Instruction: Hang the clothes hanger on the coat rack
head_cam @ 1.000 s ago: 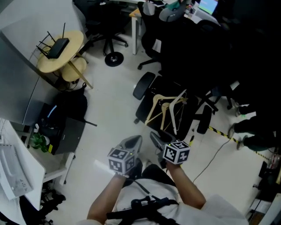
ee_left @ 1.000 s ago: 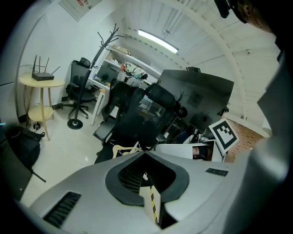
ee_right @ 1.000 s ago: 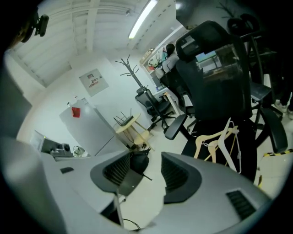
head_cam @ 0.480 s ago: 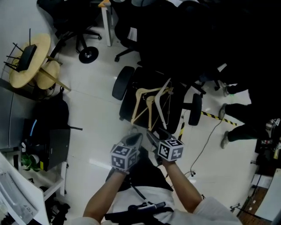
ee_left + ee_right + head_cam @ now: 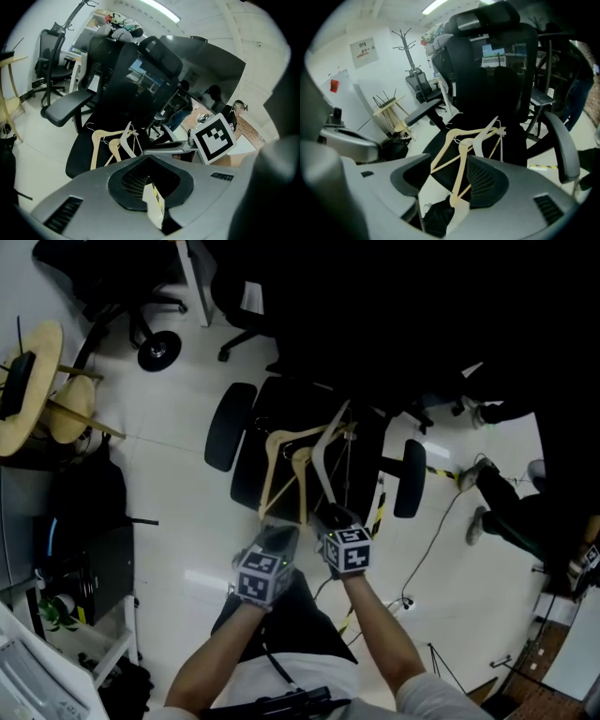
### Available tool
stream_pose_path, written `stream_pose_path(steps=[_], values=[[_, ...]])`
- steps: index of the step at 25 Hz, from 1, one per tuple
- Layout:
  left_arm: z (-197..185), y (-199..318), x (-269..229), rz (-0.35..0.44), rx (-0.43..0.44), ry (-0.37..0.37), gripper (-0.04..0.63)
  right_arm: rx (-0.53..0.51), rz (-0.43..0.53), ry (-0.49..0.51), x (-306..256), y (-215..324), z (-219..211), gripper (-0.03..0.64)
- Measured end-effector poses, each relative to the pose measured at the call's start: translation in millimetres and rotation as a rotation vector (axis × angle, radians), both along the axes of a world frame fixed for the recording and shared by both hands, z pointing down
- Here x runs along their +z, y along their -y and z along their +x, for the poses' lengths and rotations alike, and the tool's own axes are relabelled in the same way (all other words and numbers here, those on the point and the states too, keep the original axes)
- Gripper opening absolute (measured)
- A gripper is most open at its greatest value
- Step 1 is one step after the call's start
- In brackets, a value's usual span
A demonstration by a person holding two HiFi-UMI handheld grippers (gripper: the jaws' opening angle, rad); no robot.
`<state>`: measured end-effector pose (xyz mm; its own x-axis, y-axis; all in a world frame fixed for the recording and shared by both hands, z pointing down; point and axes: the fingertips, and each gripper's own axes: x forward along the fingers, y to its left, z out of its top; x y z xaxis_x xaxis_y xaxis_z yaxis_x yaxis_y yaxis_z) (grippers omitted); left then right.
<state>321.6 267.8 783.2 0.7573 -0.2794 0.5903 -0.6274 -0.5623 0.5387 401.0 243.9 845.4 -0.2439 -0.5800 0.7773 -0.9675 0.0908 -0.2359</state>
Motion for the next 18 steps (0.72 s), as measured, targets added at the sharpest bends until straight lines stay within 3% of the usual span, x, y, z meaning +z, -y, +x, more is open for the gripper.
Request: stream_pose_path(steps=[8, 18], values=[[31, 21, 30, -0.012, 0.061, 0.034, -0.003, -0.044, -0.115, -0.14, 80, 24, 40, 0.268], [44, 39, 82, -0.068, 0.135, 0.091, -0.003, -0.07, -0.207, -0.184, 142, 75, 44, 0.267]])
